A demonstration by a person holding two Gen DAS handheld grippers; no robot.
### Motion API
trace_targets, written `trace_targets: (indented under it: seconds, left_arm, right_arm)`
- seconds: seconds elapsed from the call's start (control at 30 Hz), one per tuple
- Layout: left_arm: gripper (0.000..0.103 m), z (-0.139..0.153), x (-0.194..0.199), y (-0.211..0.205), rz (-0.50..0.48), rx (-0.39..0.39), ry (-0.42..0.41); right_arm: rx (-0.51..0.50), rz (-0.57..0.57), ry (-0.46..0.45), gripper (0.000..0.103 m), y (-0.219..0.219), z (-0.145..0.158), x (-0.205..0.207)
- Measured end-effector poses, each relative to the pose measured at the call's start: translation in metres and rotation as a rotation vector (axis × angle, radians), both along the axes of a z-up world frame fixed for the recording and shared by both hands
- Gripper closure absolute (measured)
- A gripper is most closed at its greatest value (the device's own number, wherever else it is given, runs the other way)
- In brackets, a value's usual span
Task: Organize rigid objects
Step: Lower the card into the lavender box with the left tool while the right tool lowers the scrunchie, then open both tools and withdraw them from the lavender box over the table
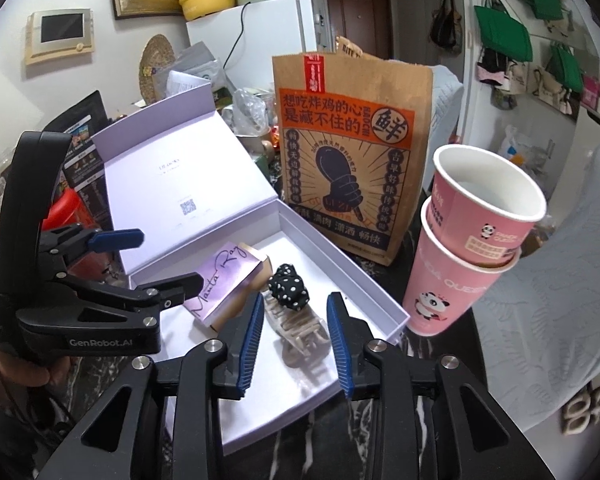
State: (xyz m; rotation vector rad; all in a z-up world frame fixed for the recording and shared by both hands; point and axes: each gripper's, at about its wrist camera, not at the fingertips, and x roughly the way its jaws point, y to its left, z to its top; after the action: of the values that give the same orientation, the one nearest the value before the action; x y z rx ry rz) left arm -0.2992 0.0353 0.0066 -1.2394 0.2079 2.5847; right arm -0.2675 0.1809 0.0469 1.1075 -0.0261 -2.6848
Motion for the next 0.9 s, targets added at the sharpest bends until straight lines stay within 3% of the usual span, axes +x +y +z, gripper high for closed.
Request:
trace_targets:
  seconds: [0.4, 0.9]
  left_arm:
    - [0.001, 0.023, 0.021, -0.013, 0.026, 0.011, 0.047]
    - [0.001, 0.05, 0.064, -0.029, 0.039, 0.032, 0.111]
  right_arm:
    - [0.037, -0.036, 0.054, 0.041, -0.003, 0.021, 0.024]
    - [0.024, -0.013, 0.117, 0.04, -0.017, 0.041, 0.064]
